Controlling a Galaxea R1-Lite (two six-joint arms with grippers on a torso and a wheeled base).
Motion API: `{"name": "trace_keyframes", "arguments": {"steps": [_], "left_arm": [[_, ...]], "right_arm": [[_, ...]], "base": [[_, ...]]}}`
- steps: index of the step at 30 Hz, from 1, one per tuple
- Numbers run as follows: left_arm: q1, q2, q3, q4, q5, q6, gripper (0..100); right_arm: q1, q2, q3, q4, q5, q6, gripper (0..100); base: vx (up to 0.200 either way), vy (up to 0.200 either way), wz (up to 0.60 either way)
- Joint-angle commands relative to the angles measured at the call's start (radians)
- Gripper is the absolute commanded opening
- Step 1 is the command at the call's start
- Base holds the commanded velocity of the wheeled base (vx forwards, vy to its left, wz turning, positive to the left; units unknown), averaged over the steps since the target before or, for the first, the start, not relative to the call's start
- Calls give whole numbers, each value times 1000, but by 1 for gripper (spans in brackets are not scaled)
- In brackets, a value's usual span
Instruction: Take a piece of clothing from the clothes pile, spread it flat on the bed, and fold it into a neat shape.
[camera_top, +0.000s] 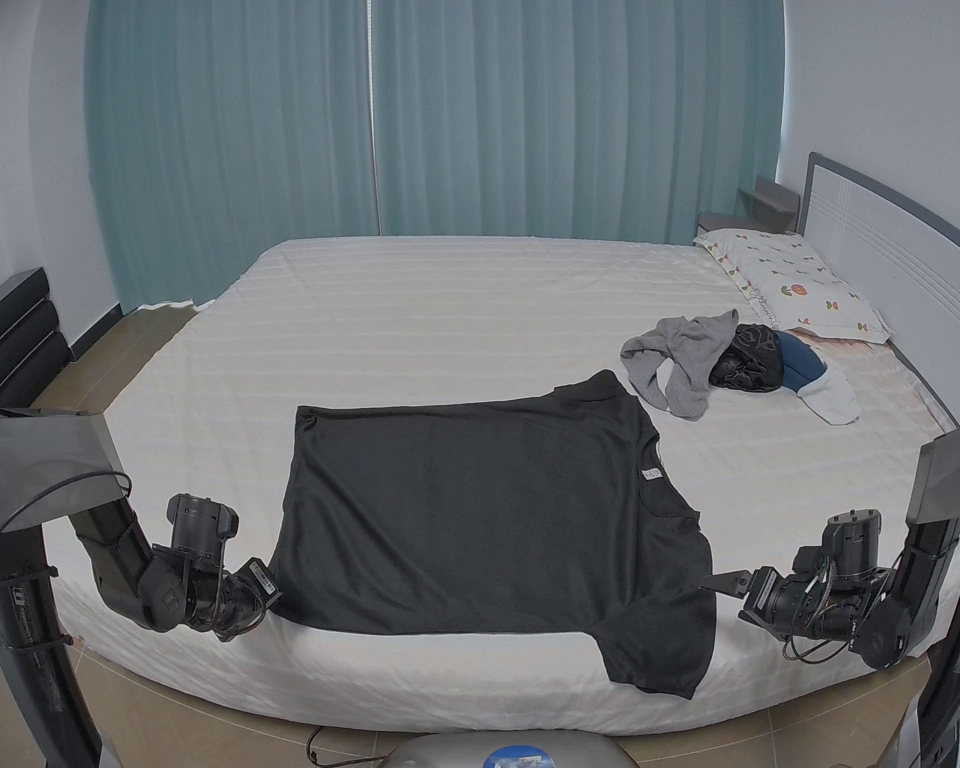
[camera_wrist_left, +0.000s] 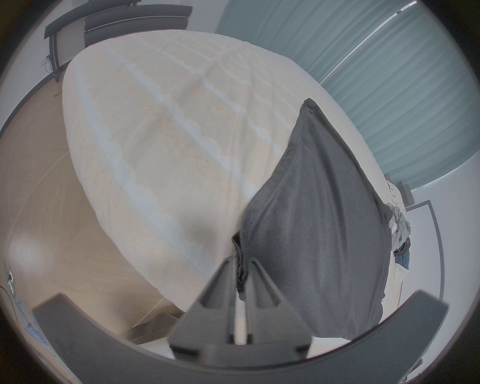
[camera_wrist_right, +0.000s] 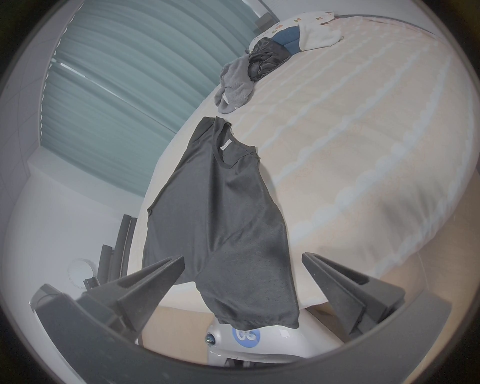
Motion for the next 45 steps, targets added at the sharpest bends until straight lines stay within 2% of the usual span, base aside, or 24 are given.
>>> {"name": "trace_keyframes", "arguments": {"steps": [1,12,17,23,24,38,45], "left_arm": [[4,-3,38,0,22,43,0],[7,-42,49,6,36,52,0],[10,-40,49,6,36,52,0],[10,-35,48,6,35,51,0],[10,-35,48,4,33,51,0],[27,-43,49,6,33,60,0],[52,-69,54,9,33,92,0]], "right_arm": [[1,42,12,-1,2,-32,100],[25,136,-10,-52,13,-36,100],[31,225,-8,-161,13,-38,100],[30,266,-10,-219,13,-38,100],[30,271,-10,-225,13,-38,0],[21,271,68,-289,2,-99,0],[-21,228,137,-293,9,-176,0]], "base": [[0,0,0],[0,0,0],[0,0,0],[0,0,0],[0,0,0],[0,0,0],[0,0,0]]}}
